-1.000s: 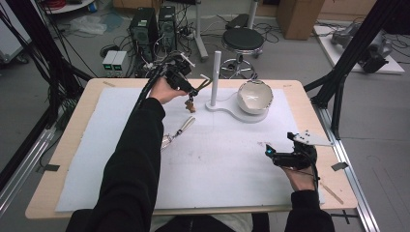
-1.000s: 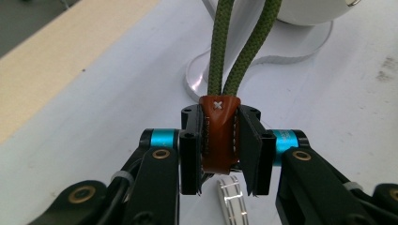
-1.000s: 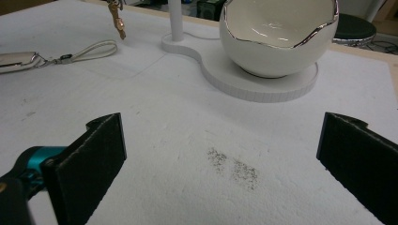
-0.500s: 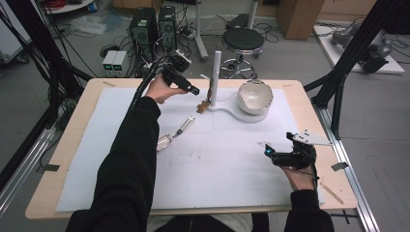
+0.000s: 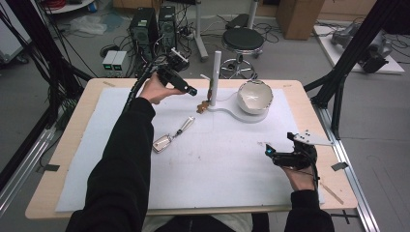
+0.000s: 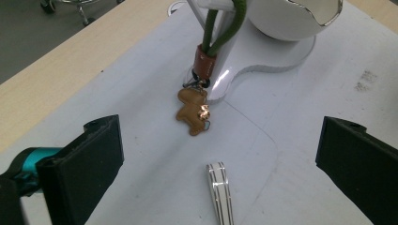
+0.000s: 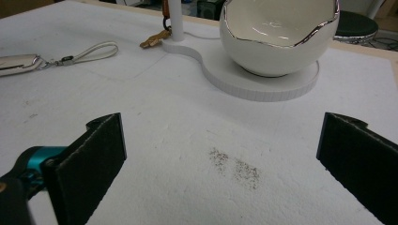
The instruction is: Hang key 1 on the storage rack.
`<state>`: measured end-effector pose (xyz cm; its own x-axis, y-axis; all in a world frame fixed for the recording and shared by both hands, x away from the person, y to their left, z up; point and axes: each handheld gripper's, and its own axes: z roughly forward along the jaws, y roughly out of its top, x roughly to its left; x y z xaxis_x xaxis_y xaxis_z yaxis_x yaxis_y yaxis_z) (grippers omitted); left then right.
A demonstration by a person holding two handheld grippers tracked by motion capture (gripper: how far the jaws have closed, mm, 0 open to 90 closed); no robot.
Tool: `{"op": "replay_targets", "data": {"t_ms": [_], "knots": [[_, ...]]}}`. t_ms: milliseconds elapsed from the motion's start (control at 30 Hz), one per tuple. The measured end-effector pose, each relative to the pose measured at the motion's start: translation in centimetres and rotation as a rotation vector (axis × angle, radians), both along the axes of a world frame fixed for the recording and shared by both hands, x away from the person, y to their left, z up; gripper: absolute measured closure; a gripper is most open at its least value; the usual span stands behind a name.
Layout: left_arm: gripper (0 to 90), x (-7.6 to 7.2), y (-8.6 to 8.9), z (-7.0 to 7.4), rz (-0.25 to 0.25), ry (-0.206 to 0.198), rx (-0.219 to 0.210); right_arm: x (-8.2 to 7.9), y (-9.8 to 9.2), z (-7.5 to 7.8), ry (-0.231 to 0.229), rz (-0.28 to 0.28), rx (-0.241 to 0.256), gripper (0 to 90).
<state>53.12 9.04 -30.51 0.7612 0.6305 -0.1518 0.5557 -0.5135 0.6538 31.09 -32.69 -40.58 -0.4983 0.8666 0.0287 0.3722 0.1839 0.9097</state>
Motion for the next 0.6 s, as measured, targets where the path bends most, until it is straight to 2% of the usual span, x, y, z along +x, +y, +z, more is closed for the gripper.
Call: {"op": "replay_targets", "data": {"t_ms": [200, 300, 500, 533, 600], "knots": [[1.7, -1.2, 0.9, -0.5, 0.009, 0.000, 0.019, 0.0, 0.1, 0.0, -0.001, 0.004, -0.005, 0.7], [1.7, -2.1, 1.5, -0.7, 0.006, -0.001, 0.013, -0.1, 0.2, 0.0, 0.003, 0.002, -0.001, 0.7], [1.7, -4.1, 2.7, -0.7, -0.002, -0.040, 0.006, -0.1, 0.2, 0.0, 0.007, 0.001, -0.008, 0.7], [1.7, -4.4, 2.9, -0.8, 0.002, -0.042, 0.005, 0.0, 0.1, 0.0, -0.003, 0.002, -0.013, 0.7], [1.7, -4.9, 3.2, -1.0, 0.006, -0.041, 0.013, 0.0, 0.1, -0.1, 0.007, 0.001, -0.009, 0.7]]}}
